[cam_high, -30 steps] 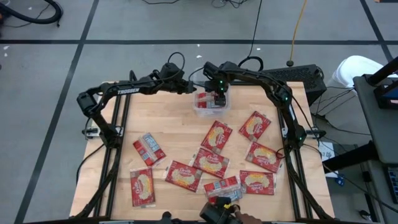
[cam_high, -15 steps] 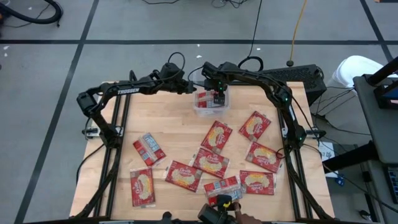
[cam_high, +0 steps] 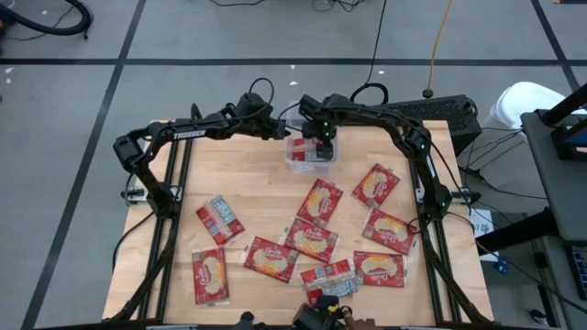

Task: Sort popcorn bags into baskets
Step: Put the red popcorn bag into the transparent container

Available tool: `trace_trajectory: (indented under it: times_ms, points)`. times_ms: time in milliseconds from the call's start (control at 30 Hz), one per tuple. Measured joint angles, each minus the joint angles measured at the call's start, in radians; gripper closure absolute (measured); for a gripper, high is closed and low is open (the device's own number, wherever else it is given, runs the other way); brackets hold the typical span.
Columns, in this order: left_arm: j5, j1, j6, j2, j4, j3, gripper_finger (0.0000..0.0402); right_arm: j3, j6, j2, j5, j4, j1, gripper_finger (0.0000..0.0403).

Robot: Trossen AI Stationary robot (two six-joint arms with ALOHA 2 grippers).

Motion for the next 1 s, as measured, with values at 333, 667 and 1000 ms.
trace_trajectory:
  times_ms: [333,667,1000]
  points:
    - [-0.002,0.001,0.011,0.000,0.000,0.000,0.0252,-0.001,-0.044,-0.004,-0.086,0.017,0.011,0.0211]
    - [-0.002,0.001,0.015,-0.001,-0.022,0.000,0.0252,-0.002,-0.057,-0.044,-0.158,0.023,0.018,0.0190]
    - [0.015,-0.002,0.067,-0.003,-0.073,0.003,0.0252,-0.089,-0.111,-0.046,-0.063,0.158,0.074,0.0177]
